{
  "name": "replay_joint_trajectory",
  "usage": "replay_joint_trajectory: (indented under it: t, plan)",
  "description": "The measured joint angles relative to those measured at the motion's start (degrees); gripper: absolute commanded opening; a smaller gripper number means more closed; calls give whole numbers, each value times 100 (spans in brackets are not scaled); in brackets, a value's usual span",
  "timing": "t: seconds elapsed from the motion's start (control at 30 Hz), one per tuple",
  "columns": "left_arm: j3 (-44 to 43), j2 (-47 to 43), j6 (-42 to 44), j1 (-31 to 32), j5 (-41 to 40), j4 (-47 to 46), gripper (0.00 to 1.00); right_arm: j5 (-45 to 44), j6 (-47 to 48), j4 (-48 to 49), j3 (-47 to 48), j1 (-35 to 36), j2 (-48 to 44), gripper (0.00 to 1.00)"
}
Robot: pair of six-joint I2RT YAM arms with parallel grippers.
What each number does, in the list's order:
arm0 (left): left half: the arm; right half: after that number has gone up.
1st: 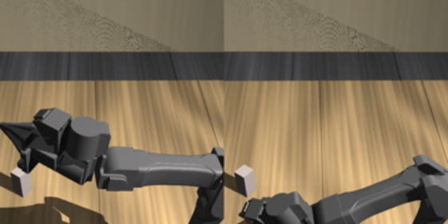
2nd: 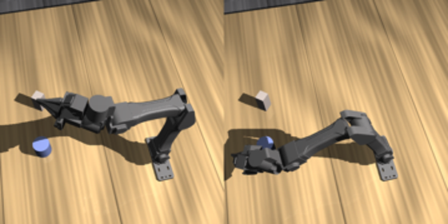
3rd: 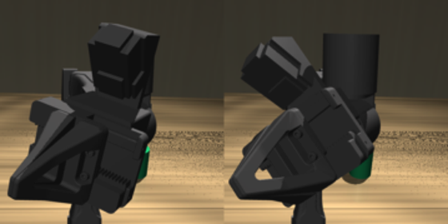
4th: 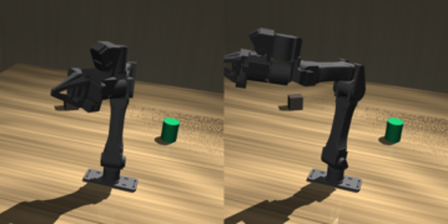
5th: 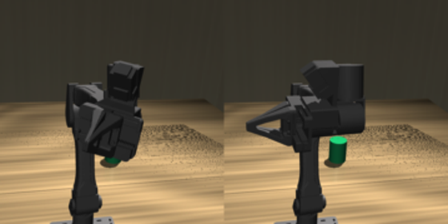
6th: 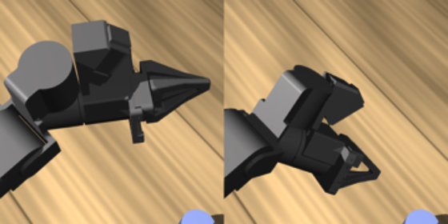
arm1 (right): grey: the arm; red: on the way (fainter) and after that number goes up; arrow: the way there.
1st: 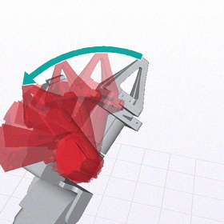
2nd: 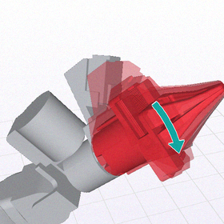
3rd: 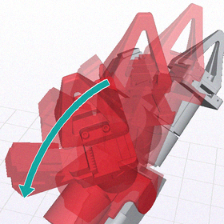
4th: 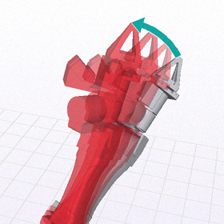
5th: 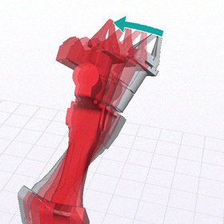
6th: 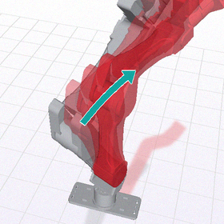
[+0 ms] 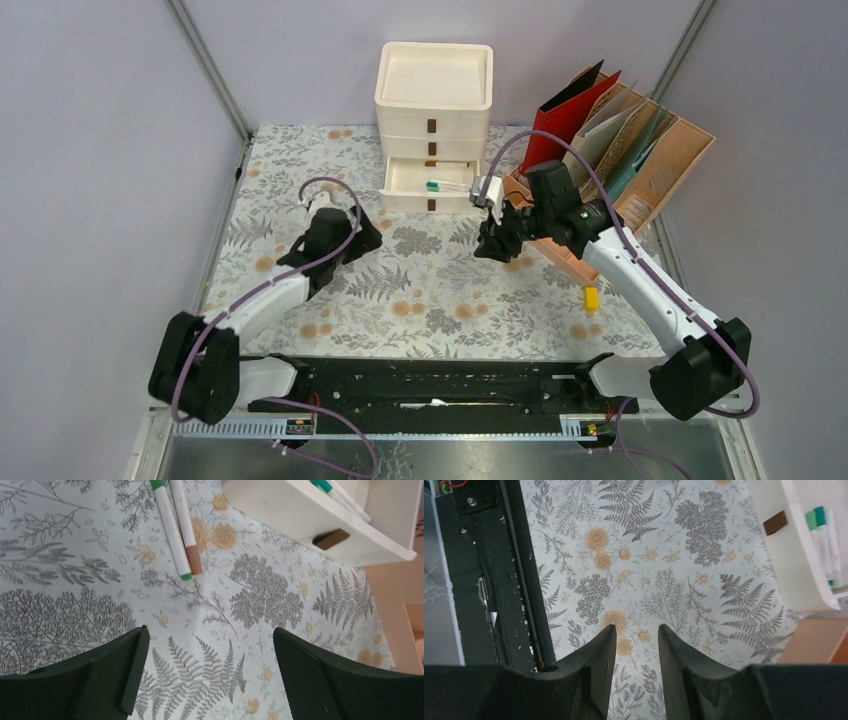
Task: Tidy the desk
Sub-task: Place the stationery in the drawer, then pick up the stationery from the center of the board.
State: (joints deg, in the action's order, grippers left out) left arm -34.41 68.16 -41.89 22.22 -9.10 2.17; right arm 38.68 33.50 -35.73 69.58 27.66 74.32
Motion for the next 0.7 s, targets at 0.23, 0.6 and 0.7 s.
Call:
replay_joint_trajectory:
  t: [0.23,0.6,0.7]
  plan:
    - [-750,1134,74,-144,-278,280,97,439,-122,387,-468,-444,-92,43]
    - [-1926,2608,216,-514,-564,734,58,798,-236,717,-726,-518,-262,42]
    - [-2304,2994,262,-577,-579,887,47,859,-240,780,-748,-518,-262,42]
